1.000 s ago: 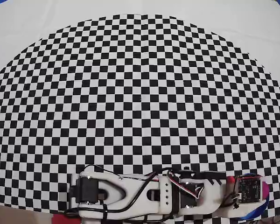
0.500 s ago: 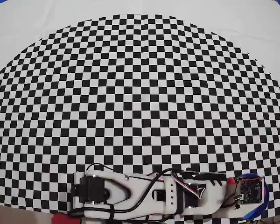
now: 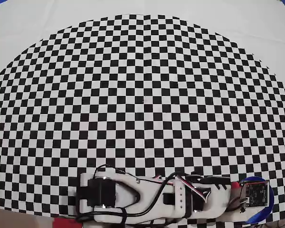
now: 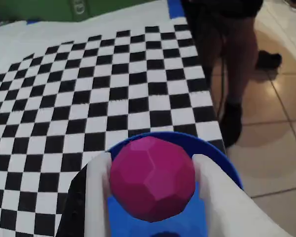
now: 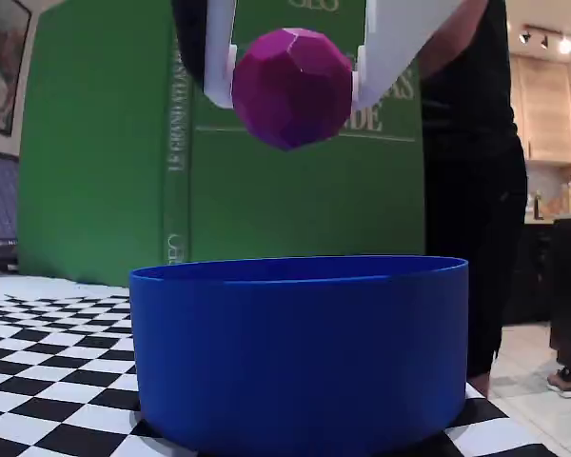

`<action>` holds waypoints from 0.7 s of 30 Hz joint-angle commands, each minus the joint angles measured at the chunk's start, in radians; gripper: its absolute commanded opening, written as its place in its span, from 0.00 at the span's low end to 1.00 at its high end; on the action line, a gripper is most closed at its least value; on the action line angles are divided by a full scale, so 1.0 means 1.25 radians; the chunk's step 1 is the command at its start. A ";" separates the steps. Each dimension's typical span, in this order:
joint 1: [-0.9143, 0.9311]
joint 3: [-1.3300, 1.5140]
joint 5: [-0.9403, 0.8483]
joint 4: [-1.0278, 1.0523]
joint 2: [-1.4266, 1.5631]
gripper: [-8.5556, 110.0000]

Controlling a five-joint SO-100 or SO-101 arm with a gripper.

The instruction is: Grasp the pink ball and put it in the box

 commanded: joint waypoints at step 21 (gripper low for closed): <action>0.004 -0.037 -0.007 -0.086 -0.142 0.07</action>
